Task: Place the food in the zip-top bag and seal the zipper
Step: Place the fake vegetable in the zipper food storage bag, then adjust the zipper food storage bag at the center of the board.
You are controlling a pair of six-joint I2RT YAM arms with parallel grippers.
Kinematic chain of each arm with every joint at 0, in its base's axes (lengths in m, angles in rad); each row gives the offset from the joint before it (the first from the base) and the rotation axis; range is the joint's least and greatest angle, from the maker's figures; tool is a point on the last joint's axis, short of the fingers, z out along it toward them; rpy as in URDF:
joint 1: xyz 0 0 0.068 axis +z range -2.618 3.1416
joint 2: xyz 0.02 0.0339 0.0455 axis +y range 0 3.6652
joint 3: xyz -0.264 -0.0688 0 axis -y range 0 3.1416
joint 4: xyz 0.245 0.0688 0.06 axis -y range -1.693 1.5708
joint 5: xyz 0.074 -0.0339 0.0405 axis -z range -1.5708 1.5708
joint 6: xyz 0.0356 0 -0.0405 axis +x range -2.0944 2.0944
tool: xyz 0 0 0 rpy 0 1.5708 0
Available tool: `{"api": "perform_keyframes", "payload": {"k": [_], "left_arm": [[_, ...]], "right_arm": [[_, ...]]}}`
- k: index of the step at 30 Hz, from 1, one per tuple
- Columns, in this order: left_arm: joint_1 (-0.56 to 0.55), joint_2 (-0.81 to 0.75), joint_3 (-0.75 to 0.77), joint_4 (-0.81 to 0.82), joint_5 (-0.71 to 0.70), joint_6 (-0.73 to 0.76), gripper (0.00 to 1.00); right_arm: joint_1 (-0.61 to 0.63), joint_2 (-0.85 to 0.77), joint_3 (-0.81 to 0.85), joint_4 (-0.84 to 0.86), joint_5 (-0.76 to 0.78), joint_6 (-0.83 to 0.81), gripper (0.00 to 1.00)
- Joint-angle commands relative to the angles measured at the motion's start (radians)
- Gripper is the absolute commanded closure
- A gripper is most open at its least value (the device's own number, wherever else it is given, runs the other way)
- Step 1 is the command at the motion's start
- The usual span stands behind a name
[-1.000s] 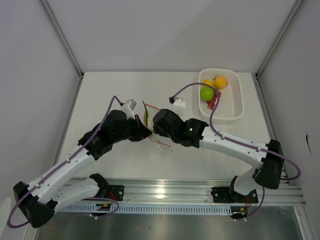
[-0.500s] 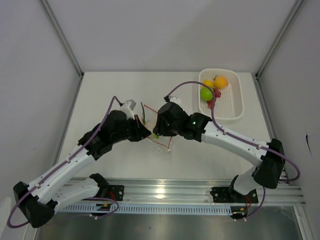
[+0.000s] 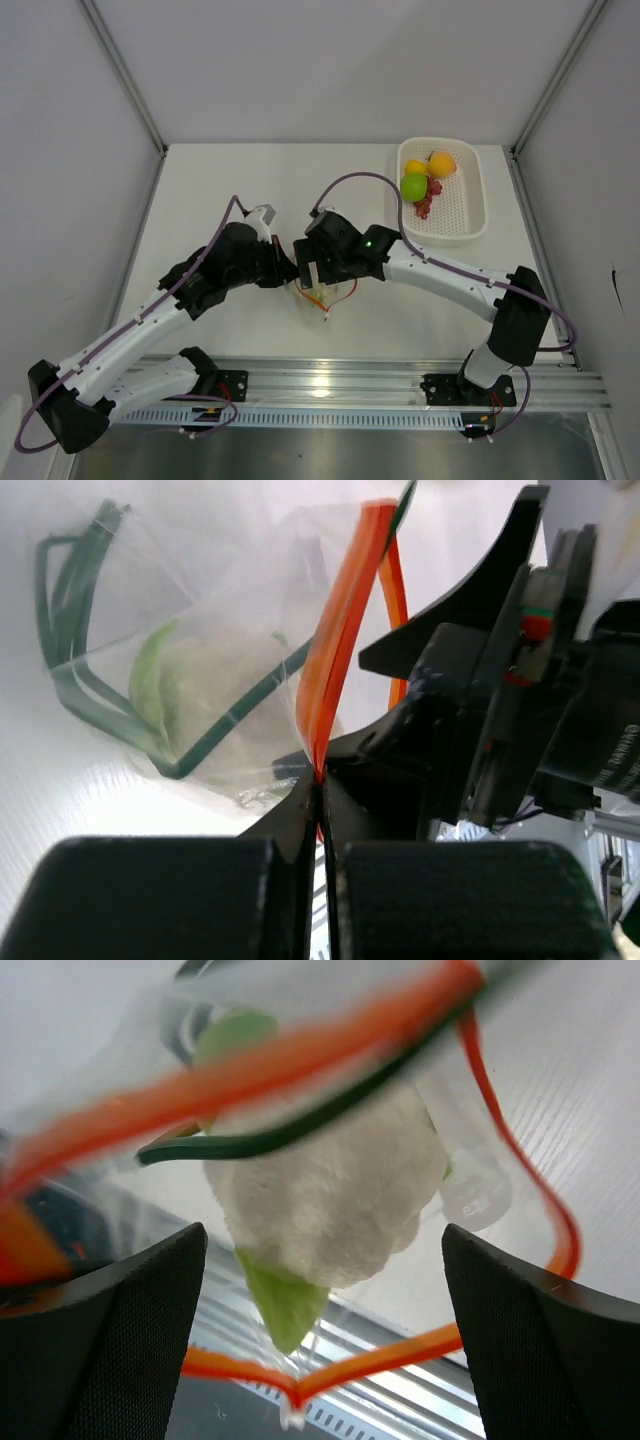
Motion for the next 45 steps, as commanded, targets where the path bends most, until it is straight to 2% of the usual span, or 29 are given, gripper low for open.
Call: {"api": "perform_keyframes", "payload": {"k": [1, 6, 11, 13, 16, 20, 27, 33, 35, 36, 37, 42, 45], "left_arm": [[-0.004, -0.001, 0.02, 0.042, -0.035, 0.018, 0.99], [-0.004, -0.009, 0.033, 0.028, -0.049, 0.026, 0.99], [-0.004, -0.004, 0.036, 0.036, -0.032, 0.024, 1.0], [-0.004, -0.003, 0.037, 0.04, -0.025, 0.023, 0.99], [-0.004, -0.001, 0.039, 0.043, -0.015, 0.023, 0.99], [-0.004, -0.001, 0.04, 0.039, -0.014, 0.024, 0.99], [-0.004, -0.005, 0.031, 0.042, -0.011, 0.024, 1.0], [-0.004, 0.006, 0.034, 0.048, 0.012, 0.021, 1.0], [-0.004, 0.006, 0.037, 0.046, 0.018, 0.021, 0.99], [-0.004, 0.006, 0.042, 0.043, 0.02, 0.023, 0.99], [-0.004, 0.006, 0.045, 0.042, 0.02, 0.024, 0.99], [-0.004, 0.019, 0.089, 0.013, 0.023, 0.044, 0.99], [-0.004, 0.032, 0.154, -0.027, 0.037, 0.061, 0.99]], "right_arm": [[0.006, -0.097, 0.132, -0.031, 0.019, -0.048, 0.01], [0.015, -0.21, 0.229, -0.082, 0.069, -0.048, 0.01], [-0.019, -0.275, 0.177, -0.13, 0.117, -0.036, 0.08], [-0.022, -0.307, 0.127, -0.131, 0.129, -0.028, 0.13], [-0.022, -0.348, -0.013, -0.044, 0.086, -0.005, 0.19], [-0.017, -0.374, -0.187, 0.015, 0.082, 0.051, 0.21], [-0.028, -0.371, -0.33, 0.116, 0.117, 0.052, 0.27], [-0.094, -0.327, -0.38, 0.28, 0.002, 0.016, 0.42], [-0.118, -0.289, -0.371, 0.305, -0.018, -0.004, 0.68], [-0.123, -0.279, -0.364, 0.311, -0.019, -0.014, 0.94], [-0.128, -0.262, -0.346, 0.311, -0.015, -0.031, 1.0], [-0.137, -0.248, -0.222, 0.276, -0.001, -0.103, 1.0], [-0.134, -0.258, -0.07, 0.164, 0.048, -0.149, 1.0]]}}
